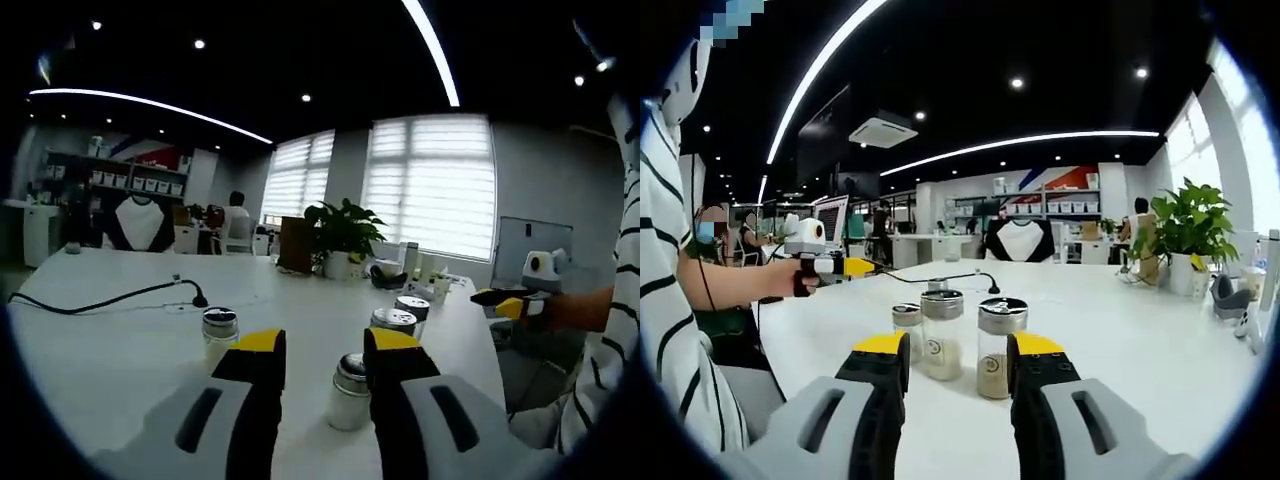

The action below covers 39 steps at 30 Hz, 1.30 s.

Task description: Rotate the seasoning bottle until the label or dispensing opening points toward the visible target arrow and the bottle remains upright within the marked orientation range

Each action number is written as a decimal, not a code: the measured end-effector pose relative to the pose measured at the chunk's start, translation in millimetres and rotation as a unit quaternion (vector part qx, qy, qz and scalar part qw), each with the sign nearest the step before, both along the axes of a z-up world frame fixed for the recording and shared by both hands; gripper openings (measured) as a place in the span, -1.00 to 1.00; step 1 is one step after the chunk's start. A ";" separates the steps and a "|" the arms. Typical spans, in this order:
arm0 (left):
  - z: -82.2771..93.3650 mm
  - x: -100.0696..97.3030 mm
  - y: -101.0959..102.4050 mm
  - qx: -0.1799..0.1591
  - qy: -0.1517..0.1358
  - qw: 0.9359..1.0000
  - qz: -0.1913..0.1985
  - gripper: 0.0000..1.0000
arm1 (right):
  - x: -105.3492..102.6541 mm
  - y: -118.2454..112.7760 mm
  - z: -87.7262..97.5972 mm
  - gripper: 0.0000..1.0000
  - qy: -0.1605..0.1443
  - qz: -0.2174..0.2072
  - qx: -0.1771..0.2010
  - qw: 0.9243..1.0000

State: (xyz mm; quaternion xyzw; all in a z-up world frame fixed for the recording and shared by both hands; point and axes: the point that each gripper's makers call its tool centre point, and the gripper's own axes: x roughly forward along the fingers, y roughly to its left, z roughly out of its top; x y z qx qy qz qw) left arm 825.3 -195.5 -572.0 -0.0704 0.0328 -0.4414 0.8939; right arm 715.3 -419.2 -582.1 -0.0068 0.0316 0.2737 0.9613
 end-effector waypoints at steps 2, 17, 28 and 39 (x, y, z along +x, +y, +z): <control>2.7 -1.4 6.2 -0.001 -0.004 1.000 0.009 -0.34 | 0.0 0.8 0.9 -0.24 -0.002 0.000 0.000 1.000; 6.0 -26.3 38.0 0.011 -0.016 0.999 0.046 -0.33 | 6.6 6.0 11.2 -0.18 -0.024 -0.004 0.004 1.000; 7.8 -43.3 65.1 0.007 -0.017 0.997 0.076 -0.33 | 11.2 -5.1 14.2 -0.15 -0.032 -0.023 0.007 0.999; 9.9 -60.2 98.4 0.014 -0.019 0.993 0.113 -0.33 | 21.9 -3.9 24.9 -0.16 -0.050 -0.023 -0.007 0.998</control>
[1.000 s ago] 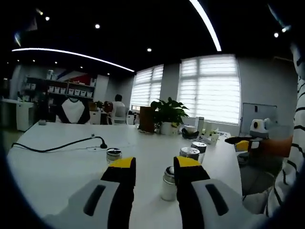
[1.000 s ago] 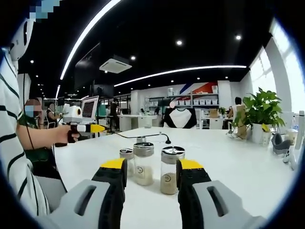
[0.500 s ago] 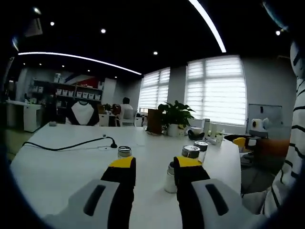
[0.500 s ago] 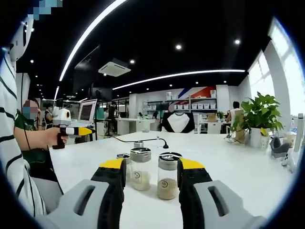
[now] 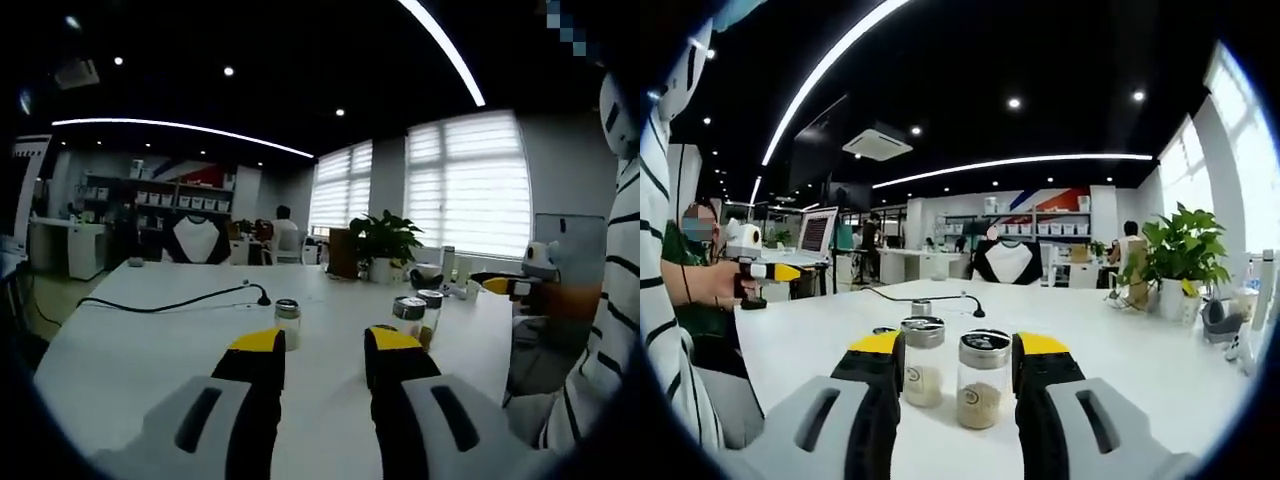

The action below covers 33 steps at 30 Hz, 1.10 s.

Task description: Rotate the seasoning bottle until the label or dispensing opening points toward the visible target arrow and the bottle remains upright within the marked orientation range

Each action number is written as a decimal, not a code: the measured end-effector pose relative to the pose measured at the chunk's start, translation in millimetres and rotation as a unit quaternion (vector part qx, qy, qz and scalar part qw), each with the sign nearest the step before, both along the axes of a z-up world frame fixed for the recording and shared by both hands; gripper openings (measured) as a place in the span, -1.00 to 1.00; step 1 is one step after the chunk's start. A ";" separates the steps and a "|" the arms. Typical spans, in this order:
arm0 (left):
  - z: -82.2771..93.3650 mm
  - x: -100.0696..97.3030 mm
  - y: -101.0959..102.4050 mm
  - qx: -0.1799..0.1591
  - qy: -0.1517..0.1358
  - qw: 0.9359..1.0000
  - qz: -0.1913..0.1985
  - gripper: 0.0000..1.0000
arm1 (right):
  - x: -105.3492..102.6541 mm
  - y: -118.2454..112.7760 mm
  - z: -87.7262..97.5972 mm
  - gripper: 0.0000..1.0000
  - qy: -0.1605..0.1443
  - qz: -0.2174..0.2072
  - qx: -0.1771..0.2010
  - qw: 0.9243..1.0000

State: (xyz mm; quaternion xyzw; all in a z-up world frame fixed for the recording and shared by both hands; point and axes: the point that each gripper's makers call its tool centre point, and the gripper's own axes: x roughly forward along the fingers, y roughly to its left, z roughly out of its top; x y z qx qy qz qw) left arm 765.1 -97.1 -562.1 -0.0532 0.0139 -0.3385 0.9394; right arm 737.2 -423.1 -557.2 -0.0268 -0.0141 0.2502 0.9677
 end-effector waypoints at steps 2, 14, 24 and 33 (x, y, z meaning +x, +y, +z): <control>1.0 -1.8 4.4 0.002 0.000 1.000 0.006 -0.33 | 1.7 -0.4 2.1 -0.16 -0.004 0.001 -0.002 1.000; -0.9 -19.5 46.2 0.037 0.005 0.998 0.053 -0.27 | 1.1 -6.8 -0.8 -0.15 0.000 0.009 -0.058 0.998; -2.3 -40.4 77.5 0.055 0.012 0.994 0.094 -0.17 | -4.9 -11.2 2.7 -0.14 0.007 -0.010 -0.050 0.999; 4.5 -34.4 87.0 0.025 -0.008 0.991 0.130 -0.17 | -7.3 -25.0 -0.2 -0.14 0.011 -0.048 0.000 0.999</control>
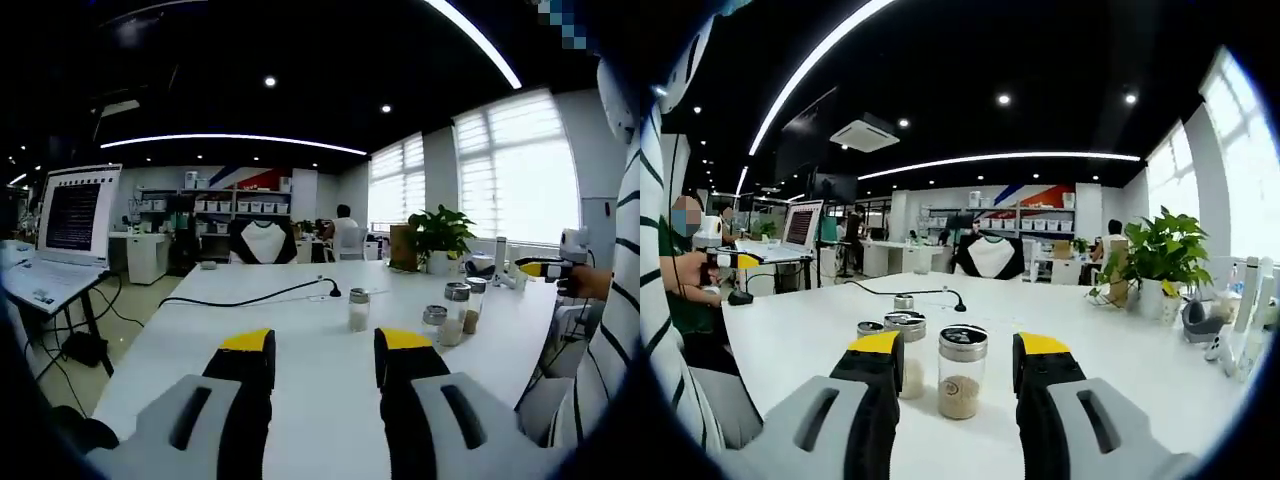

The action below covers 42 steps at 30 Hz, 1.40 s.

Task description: Rotate the seasoning bottle until the label or dispensing opening points toward the visible target arrow and the bottle remains upright within the marked orientation range

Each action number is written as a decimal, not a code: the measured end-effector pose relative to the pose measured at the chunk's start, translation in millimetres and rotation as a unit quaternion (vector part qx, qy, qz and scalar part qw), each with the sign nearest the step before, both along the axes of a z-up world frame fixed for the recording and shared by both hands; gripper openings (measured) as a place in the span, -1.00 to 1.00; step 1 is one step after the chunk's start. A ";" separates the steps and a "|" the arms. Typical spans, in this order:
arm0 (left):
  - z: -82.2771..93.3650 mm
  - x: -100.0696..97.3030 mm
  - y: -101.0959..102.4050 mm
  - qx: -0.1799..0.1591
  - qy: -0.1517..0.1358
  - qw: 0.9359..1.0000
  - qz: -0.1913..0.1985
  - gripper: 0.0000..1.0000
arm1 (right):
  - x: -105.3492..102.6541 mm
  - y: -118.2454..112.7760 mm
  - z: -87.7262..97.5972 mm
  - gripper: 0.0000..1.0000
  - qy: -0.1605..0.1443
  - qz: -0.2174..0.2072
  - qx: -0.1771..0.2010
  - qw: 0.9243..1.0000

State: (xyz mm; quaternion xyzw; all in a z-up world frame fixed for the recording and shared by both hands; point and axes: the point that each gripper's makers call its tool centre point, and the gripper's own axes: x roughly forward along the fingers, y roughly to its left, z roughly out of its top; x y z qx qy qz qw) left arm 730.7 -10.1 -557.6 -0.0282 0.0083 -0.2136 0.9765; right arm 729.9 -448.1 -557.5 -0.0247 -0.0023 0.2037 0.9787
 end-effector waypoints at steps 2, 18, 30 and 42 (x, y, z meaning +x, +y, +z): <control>0.1 3.2 -5.7 0.010 0.000 1.000 -0.009 -0.17 | -0.4 -1.5 0.6 -0.14 -0.002 -0.002 0.003 1.000; 8.4 48.4 -62.1 0.013 -0.012 0.998 -0.057 -0.16 | -1.3 -25.0 -14.1 -0.15 0.010 -0.033 0.002 0.999; 24.3 107.3 -83.4 0.017 -0.015 0.995 -0.093 0.01 | -3.5 -36.1 -28.3 -0.28 0.045 -0.042 0.038 0.997; 9.2 155.1 -152.4 0.058 -0.003 0.984 -0.171 0.06 | -8.1 -42.3 -30.6 -0.28 0.051 -0.049 0.034 0.997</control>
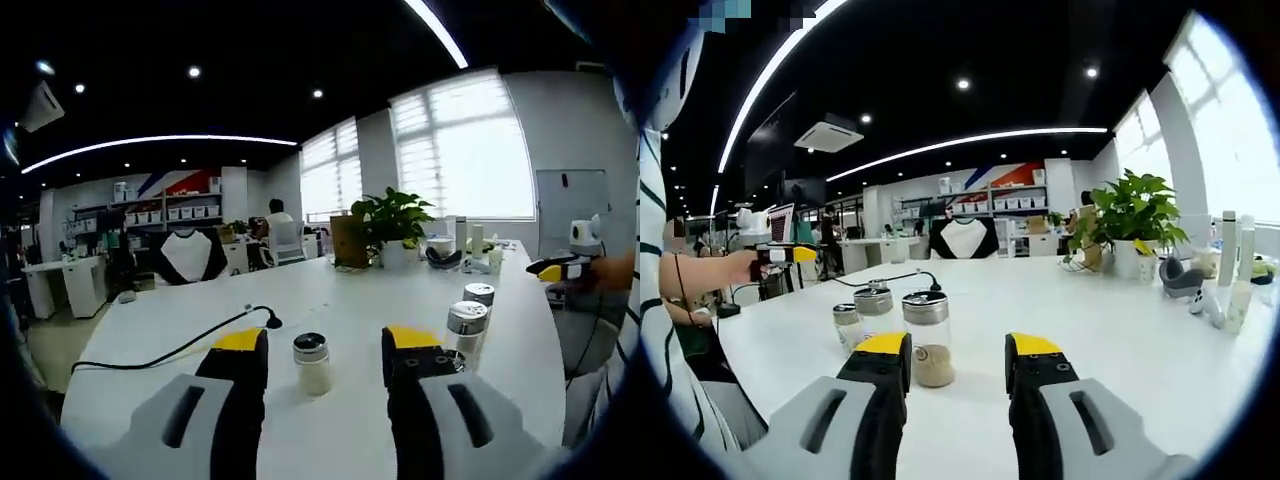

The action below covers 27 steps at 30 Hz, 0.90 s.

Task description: Rotate the seasoning bottle until the label or dispensing opening points toward the visible target arrow and the bottle remains upright within the marked orientation range

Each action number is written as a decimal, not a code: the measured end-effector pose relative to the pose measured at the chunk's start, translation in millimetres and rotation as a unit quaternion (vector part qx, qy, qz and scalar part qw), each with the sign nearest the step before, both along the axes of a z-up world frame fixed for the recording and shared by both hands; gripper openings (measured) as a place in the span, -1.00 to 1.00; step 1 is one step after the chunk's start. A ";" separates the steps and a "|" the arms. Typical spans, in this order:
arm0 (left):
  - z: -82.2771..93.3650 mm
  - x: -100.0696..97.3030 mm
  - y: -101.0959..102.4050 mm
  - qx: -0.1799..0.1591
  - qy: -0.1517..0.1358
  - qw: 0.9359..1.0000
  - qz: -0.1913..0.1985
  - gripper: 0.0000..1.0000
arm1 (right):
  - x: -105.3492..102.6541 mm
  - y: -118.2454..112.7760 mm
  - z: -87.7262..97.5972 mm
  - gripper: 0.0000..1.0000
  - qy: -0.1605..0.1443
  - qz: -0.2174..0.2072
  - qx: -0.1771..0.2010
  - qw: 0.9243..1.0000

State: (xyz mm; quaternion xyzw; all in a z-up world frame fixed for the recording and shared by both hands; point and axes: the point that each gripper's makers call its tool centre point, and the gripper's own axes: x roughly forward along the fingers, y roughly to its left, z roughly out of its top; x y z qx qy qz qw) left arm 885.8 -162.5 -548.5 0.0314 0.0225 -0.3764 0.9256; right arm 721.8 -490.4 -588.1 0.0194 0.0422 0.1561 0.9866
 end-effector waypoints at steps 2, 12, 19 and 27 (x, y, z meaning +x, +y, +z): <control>-2.3 3.0 -11.7 -0.016 0.006 1.000 -0.023 0.27 | -1.4 -2.9 2.5 -0.33 0.003 -0.005 -0.003 1.000; -40.4 53.6 -28.0 -0.018 0.042 0.999 0.025 0.31 | -5.5 -4.6 -4.2 -0.41 0.014 -0.009 -0.013 1.000; -52.0 74.5 -34.5 -0.016 0.045 0.998 0.042 0.27 | -11.2 -8.8 -9.1 -0.43 0.023 -0.018 -0.001 1.000; -57.7 93.0 -46.7 -0.018 0.042 0.998 0.044 0.16 | -12.1 -13.8 -10.1 -0.43 0.027 -0.023 -0.002 0.999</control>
